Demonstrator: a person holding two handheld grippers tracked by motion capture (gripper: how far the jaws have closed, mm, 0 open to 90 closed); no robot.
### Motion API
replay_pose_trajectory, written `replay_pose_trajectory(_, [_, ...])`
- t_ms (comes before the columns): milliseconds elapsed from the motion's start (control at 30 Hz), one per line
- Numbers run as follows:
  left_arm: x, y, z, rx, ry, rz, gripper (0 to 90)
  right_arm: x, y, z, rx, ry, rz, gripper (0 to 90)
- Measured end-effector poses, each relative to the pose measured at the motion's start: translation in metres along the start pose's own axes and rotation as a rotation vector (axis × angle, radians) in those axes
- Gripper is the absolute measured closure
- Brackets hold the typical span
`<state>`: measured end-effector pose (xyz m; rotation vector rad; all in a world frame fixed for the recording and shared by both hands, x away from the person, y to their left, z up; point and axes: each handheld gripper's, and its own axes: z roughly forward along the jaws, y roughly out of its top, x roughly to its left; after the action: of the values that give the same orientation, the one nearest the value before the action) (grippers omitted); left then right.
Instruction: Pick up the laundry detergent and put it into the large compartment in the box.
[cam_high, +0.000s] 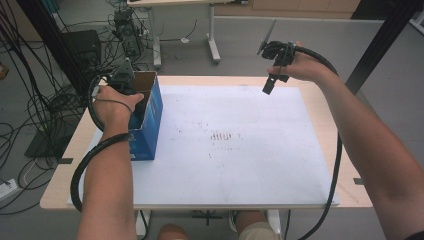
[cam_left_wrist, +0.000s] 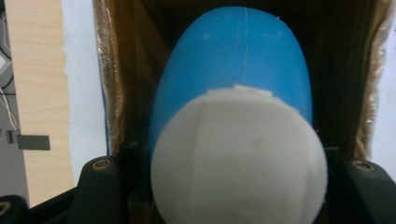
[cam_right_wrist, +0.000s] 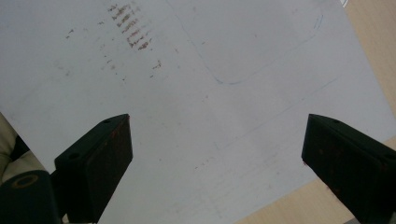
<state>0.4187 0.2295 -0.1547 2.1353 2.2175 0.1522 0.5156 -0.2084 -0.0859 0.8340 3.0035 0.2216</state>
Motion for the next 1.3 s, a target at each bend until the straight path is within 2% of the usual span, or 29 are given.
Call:
replay_pose_trajectory(133, [-0.0003,-0.0031,0.005,-0.005,-0.002,0.004,37.8,-0.0007,-0.0006,0.0027,0.002,0.003,0.001,8.6])
replay_pose_trajectory(533, [0.0039,-0.0082,0.0052,-0.007,-0.015,-0.003,37.8,0.0028,0.0014,0.0035,0.002,0.001,0.0,8.6])
replay_pose_trajectory(1300, [0.0047,-0.0086,0.0057,-0.007,-0.021,0.0,37.7,0.004,-0.0016,0.0005,0.0,-0.008,0.007,8.5])
